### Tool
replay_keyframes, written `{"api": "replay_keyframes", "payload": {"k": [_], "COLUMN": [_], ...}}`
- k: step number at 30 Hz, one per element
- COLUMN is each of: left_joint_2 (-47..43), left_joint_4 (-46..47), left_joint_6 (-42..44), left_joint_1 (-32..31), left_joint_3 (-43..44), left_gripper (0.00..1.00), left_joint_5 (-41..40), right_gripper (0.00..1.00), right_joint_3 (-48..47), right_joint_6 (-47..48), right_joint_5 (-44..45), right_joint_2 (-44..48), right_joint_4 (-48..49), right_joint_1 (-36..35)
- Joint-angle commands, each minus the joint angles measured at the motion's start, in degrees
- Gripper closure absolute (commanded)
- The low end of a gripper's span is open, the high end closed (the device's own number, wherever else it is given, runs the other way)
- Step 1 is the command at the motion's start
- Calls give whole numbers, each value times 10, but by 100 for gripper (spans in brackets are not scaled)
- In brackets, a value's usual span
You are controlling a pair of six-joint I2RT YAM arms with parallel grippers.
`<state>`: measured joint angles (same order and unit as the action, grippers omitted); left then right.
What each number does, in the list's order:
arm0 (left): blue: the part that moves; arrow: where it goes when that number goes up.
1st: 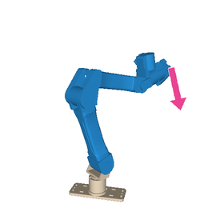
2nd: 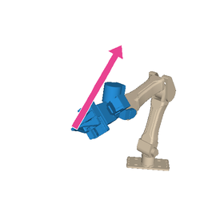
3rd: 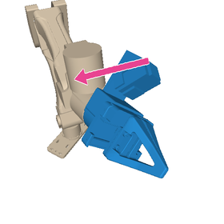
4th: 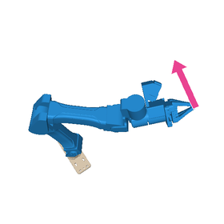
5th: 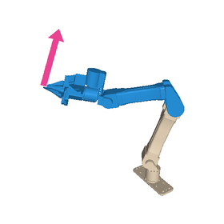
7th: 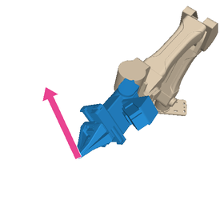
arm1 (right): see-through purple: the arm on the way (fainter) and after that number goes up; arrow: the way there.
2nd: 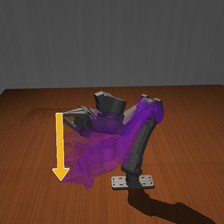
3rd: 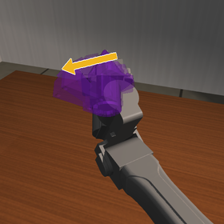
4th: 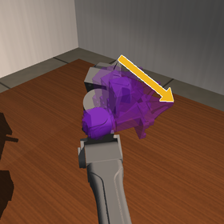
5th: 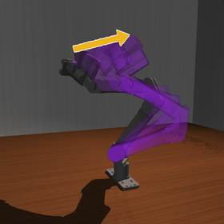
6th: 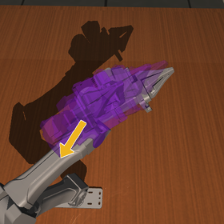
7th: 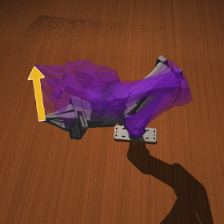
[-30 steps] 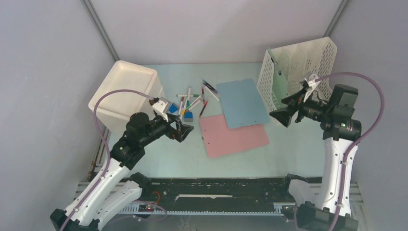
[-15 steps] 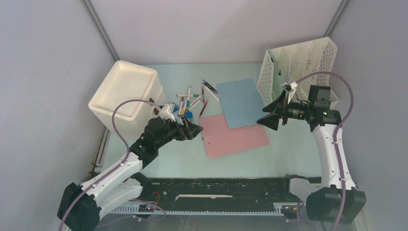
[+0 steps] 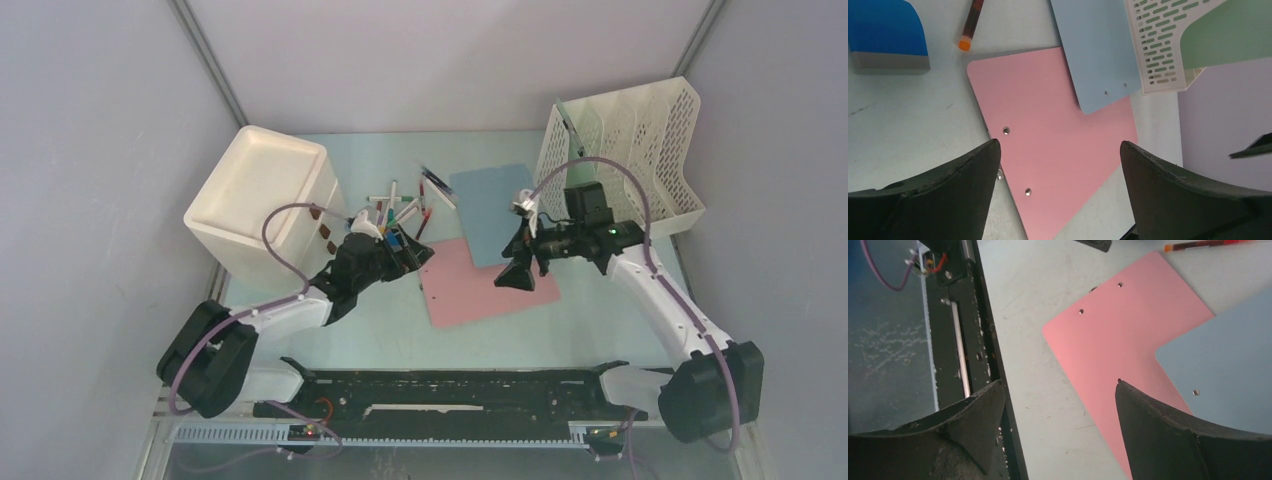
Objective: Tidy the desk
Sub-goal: Pick up the folder from the center of the board.
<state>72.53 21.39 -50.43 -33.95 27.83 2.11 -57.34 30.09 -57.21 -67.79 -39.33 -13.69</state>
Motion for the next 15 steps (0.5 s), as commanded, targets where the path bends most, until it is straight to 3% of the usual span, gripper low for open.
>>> {"api": "replay_keyframes", "payload": {"k": [1,5,15], "left_joint_2": [39,45,17], "left_joint_4": [35,26,-102], "left_joint_6": [-53,-93,-197], "left_joint_1": [-3,-19,-114], "left_joint_3": [26,4,-11], "left_gripper": [4,4,7], "left_joint_5": [1,-4,-97], "right_gripper": [12,13,13], "right_joint_3": [3,2,3], "right_joint_6": [35,33,21], "right_joint_5": [99,141,189], "right_joint_2": [-35,-77,-123], "right_joint_4": [33,38,54], "right_joint_1": [-50,-78,-118]}}
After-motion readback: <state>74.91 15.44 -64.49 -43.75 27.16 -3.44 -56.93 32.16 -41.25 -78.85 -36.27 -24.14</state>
